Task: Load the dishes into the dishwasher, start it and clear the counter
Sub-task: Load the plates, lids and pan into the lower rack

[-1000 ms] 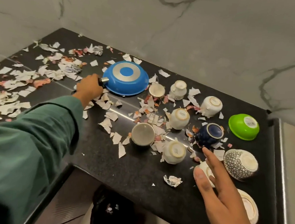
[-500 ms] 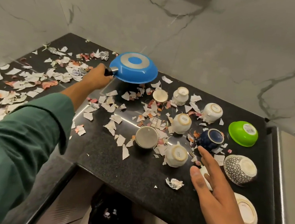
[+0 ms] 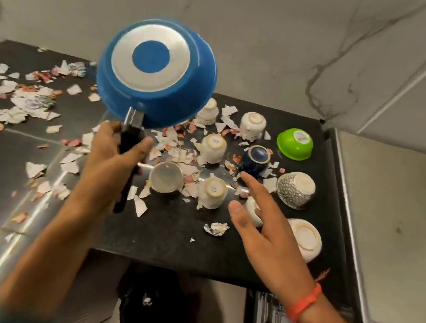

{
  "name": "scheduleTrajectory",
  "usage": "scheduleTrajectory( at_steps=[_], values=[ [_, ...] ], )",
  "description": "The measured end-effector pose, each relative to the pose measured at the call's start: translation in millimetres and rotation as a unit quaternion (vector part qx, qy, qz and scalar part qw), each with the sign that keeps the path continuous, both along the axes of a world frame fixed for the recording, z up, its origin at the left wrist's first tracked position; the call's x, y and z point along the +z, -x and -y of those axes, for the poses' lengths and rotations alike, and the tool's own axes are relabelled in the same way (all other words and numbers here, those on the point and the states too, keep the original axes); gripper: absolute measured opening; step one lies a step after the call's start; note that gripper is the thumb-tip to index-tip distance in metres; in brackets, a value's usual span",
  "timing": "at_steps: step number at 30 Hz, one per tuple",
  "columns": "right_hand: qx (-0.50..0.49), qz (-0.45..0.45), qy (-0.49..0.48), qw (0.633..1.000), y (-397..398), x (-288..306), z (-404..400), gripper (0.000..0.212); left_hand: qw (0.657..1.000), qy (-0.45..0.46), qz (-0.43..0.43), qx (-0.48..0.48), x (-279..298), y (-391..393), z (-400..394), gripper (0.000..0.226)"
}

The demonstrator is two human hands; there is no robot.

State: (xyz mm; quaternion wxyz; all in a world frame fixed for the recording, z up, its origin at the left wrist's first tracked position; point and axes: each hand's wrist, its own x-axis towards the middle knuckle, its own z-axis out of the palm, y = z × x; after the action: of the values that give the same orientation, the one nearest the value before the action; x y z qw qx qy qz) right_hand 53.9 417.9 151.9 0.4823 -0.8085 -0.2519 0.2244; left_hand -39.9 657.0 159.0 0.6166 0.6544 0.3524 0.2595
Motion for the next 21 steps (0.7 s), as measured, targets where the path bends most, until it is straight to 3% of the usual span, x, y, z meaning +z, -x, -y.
scheduleTrajectory(
  at_steps=[8,10,13,17,21],
  values=[
    [-0.023,-0.028,-0.056,0.998,11,-5,35,0.057,0.987,0.101,0.082,-0.097,-21,-16,140,0.025],
    [-0.042,-0.046,-0.082,0.995,15,-6,54,0.058,0.982,0.111,0.071,-0.133,-20,-19,169,0.026],
    [-0.07,-0.071,-0.111,0.989,24,-5,87,0.041,0.972,0.135,0.039,-0.188,-18,-20,209,0.025],
    [-0.124,-0.147,-0.161,0.968,46,-4,139,0.038,0.951,0.141,-0.016,-0.275,-27,-14,260,0.038],
    [-0.181,-0.193,-0.178,0.948,65,-5,199,0.031,0.923,0.125,-0.039,-0.361,-35,-10,306,0.03]
  ],
)
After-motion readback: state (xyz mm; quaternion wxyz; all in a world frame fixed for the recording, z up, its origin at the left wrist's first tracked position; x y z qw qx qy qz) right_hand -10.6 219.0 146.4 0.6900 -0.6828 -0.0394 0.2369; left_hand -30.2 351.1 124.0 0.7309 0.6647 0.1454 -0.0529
